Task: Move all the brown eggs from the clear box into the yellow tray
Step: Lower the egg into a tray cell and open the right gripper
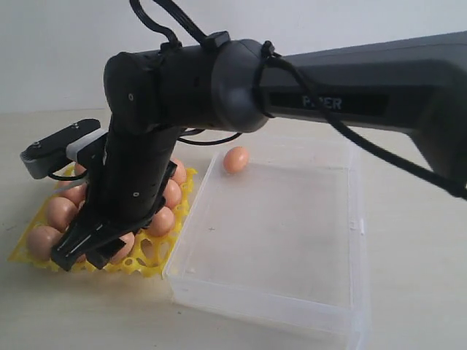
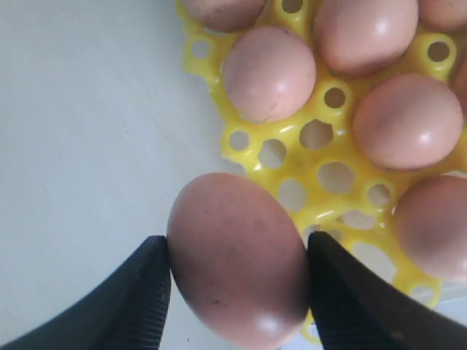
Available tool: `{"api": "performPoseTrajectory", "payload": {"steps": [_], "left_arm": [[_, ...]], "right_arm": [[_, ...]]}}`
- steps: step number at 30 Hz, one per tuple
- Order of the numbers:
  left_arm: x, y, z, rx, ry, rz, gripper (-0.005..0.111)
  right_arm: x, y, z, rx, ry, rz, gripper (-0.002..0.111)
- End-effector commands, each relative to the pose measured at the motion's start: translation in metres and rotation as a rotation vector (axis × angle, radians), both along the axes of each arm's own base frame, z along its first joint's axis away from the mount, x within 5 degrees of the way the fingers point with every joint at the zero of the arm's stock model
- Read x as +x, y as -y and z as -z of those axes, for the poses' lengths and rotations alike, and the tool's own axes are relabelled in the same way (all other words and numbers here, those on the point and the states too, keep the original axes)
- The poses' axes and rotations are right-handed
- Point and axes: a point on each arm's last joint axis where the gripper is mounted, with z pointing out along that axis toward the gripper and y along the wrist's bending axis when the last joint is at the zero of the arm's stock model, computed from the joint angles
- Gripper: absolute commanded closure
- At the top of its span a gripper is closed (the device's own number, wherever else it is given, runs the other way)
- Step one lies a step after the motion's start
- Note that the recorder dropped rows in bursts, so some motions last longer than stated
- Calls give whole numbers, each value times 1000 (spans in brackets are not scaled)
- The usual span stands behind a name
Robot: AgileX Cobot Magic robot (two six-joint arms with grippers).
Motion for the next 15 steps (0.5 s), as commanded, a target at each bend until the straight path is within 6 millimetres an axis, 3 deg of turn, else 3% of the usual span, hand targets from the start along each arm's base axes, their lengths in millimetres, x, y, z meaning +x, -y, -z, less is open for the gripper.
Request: {"api": "performPoseTrajectory", "payload": {"steps": [1, 10, 15], "left_arm": [[0, 0, -2, -1, 19, -3, 107], [0, 0, -2, -1, 19, -3, 107], [0, 0, -2, -1, 19, -3, 107]], "right_arm": [[11, -6, 5, -57, 2, -60, 108], [32, -16, 9, -144, 113, -99, 108], [34, -16, 8, -153, 112, -84, 108]]}}
